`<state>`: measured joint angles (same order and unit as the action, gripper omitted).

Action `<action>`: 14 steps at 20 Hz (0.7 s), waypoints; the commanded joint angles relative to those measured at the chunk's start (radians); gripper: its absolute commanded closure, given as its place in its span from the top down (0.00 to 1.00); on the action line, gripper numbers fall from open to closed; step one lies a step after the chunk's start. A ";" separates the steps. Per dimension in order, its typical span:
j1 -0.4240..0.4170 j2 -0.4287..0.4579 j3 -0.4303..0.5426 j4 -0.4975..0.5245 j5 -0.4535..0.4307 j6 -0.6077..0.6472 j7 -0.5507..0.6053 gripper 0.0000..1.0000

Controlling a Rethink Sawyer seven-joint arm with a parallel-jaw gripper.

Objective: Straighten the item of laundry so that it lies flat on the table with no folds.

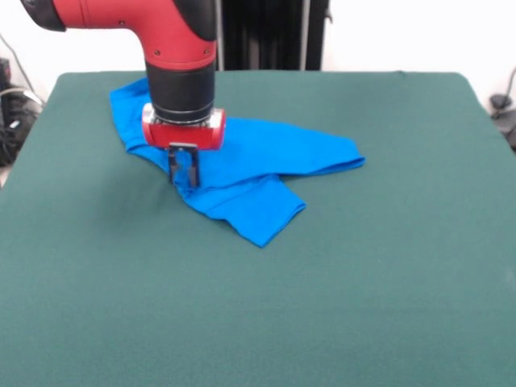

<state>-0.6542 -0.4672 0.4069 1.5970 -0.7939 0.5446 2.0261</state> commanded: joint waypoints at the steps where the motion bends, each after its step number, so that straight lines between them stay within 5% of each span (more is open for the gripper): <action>1: 0.045 0.012 0.012 0.096 0.027 -0.056 0.041 1.00; 14: 0.055 0.018 0.007 0.090 0.043 0.004 0.015 1.00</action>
<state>-0.6541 -0.4686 0.4001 1.5973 -0.7904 0.5442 2.0261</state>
